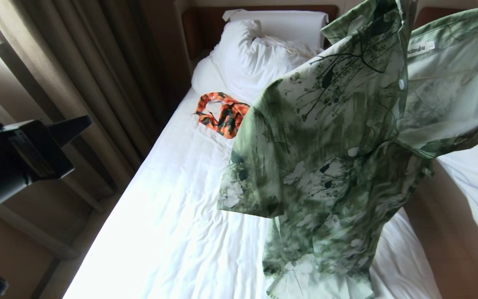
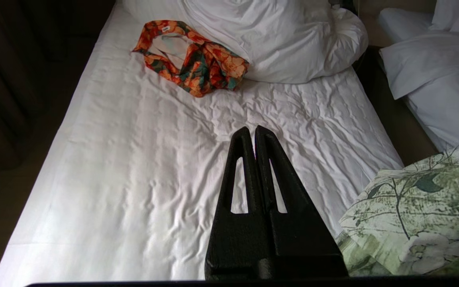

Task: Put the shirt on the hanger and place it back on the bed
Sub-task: Take the clothes hanger out of the clothes

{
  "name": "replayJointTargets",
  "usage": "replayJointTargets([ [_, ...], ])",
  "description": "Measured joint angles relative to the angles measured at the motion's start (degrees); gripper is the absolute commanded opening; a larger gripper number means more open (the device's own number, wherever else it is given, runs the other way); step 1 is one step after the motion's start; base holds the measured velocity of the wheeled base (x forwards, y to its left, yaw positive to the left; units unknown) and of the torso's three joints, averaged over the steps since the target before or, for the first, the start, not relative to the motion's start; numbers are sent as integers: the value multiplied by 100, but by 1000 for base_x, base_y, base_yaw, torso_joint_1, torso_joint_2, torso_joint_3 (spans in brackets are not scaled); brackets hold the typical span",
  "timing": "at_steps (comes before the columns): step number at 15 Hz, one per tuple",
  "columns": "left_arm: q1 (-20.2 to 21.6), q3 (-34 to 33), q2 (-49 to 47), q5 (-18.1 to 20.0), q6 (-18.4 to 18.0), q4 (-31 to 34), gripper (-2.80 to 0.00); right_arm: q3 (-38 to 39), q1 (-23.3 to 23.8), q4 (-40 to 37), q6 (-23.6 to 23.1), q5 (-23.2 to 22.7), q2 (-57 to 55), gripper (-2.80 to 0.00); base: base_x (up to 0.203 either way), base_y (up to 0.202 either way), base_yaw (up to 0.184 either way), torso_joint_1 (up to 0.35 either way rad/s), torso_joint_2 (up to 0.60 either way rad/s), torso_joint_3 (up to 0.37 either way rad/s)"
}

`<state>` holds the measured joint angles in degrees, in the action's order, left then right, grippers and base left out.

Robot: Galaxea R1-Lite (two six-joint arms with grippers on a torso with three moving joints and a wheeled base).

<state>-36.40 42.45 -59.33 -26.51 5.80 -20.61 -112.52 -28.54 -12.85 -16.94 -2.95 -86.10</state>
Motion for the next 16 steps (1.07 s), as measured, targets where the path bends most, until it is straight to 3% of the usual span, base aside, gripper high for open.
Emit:
replayJointTargets([
  [7, -29, 91, 44, 3, 12, 357, -280, 0, 194, 23, 17, -57, 27, -280, 0, 0, 0, 124, -285, -163],
  [12, -758, 585, -206, 108, 102, 1089, -280, 4, 343, 21, 107, -2, 25, -280, 0, 0, 0, 0, 0, 0],
  [13, -916, 633, -373, 169, 111, 1098, -157, 0, 409, 28, 107, -2, -10, -280, 0, 0, 0, 0, 0, 0],
  [14, -1042, 663, -555, 210, 116, 1095, 0, -7, 495, 30, 112, -4, -55, -280, 0, 0, 0, 0, 0, 0],
  [16, -1305, 709, -943, 341, 116, 1075, 0, -11, 634, 33, 161, -6, -134, -280, 0, 0, 0, 0, 0, 0],
])
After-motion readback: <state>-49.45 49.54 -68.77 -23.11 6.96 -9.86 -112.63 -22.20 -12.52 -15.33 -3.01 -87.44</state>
